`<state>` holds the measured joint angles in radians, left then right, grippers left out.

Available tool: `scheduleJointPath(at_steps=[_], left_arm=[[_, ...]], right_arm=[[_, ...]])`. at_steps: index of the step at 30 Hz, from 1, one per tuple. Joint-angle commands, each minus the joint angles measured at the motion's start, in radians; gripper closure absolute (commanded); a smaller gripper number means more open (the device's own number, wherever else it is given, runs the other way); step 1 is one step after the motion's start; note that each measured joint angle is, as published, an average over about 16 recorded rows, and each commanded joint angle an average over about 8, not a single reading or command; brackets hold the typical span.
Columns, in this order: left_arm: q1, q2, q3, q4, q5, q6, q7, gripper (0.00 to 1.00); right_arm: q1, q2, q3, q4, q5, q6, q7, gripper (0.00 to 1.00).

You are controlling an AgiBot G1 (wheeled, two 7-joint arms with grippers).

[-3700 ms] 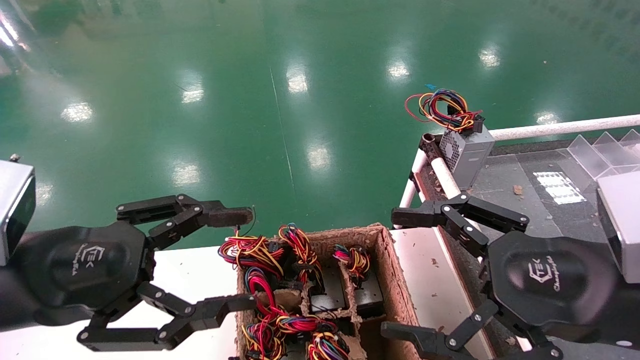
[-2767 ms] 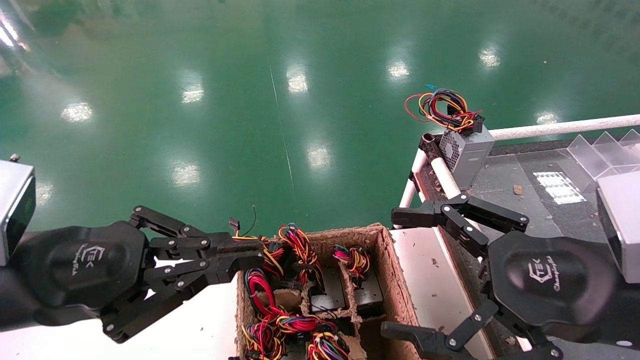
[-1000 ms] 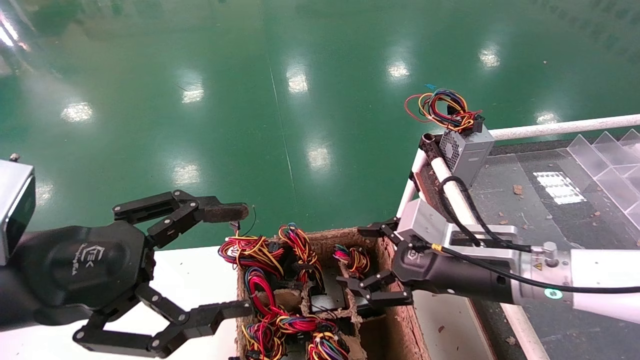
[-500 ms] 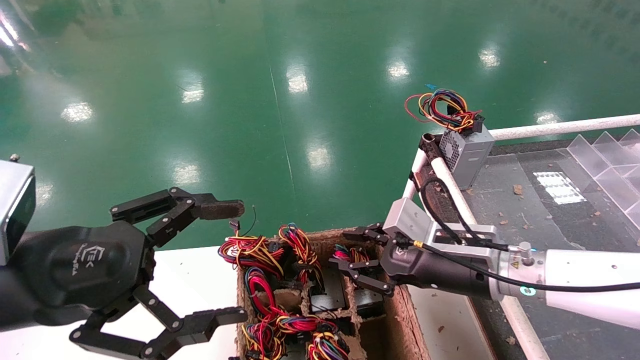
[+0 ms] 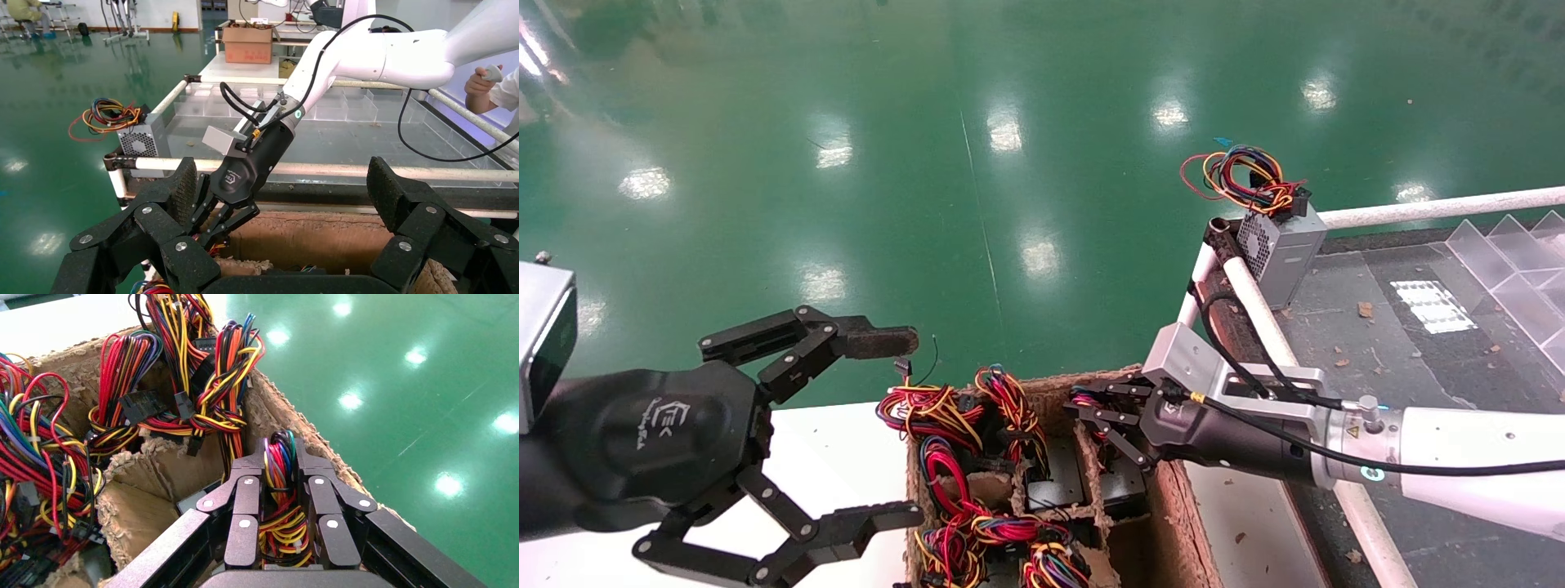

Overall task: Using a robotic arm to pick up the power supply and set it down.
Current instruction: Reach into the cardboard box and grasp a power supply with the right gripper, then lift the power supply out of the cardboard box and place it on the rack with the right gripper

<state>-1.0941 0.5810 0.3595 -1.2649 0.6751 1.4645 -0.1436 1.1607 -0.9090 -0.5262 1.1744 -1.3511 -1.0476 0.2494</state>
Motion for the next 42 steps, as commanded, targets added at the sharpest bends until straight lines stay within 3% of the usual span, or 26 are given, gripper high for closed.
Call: scheduleJointPath(at_steps=[1,17,28,33,42], left_arm=[[0.0,0.0,0.0,0.0,0.0,0.0,0.0,0.0],[0.0,0.0,0.0,0.0,0.0,0.0,0.0,0.0],[0.0,0.0,0.0,0.0,0.0,0.0,0.0,0.0],[0.0,0.0,0.0,0.0,0.0,0.0,0.0,0.0],[0.0,0.0,0.0,0.0,0.0,0.0,0.0,0.0]], right_arm=[[-0.003,0.003,0.002,0.002,0.001,0.003,-0.003,1.0],[-0.005,0.146,0.167,0.149,0.184,0.027,-0.002,1.0],[0.108,0.252,0.334,0.165,0.345,0.009,-0.046,1.0],[0.173,0.277,0.371,0.147,0.321,0.059,-0.074,1.0],[0.261,0.317,0.366,0.04,0.185,0.146,-0.133,1.0]])
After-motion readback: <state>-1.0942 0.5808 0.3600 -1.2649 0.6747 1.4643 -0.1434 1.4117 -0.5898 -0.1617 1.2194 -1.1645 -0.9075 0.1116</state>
